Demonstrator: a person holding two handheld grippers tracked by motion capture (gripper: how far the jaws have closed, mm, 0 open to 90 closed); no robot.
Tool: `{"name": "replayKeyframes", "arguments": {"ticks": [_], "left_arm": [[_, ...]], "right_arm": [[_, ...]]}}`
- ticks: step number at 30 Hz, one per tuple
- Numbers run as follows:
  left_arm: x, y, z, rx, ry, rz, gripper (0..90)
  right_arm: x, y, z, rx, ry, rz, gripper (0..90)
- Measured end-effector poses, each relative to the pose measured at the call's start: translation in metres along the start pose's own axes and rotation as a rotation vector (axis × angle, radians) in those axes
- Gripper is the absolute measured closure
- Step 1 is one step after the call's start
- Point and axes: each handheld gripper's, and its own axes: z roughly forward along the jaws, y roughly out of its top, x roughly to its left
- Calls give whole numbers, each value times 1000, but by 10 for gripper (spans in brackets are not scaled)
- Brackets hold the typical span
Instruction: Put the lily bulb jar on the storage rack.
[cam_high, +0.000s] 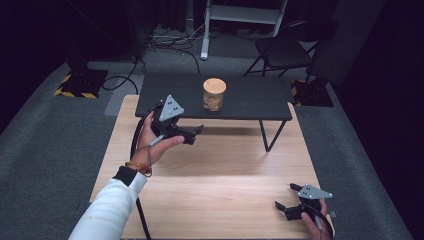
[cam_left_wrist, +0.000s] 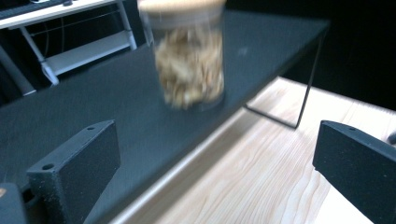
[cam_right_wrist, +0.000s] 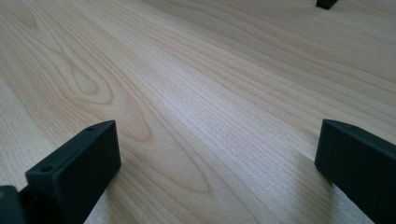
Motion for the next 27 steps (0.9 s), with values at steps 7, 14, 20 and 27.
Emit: {"name": "replayKeyframes", "arguments": {"ticks": [7, 14, 20, 27], "left_arm": [[-7, -46, -7, 25, -3, -28, 7], [-12, -85, -13, 57, -21, -41, 11], [-18, -111, -18, 72, -22, -47, 11], [-33, -139, -19, 114, -27, -39, 10]], "right_arm": [[0, 0, 0, 0, 0, 0, 0], [0, 0, 0, 0, 0, 0, 0], [0, 0, 0, 0, 0, 0, 0], [0, 0, 0, 0, 0, 0, 0]]}}
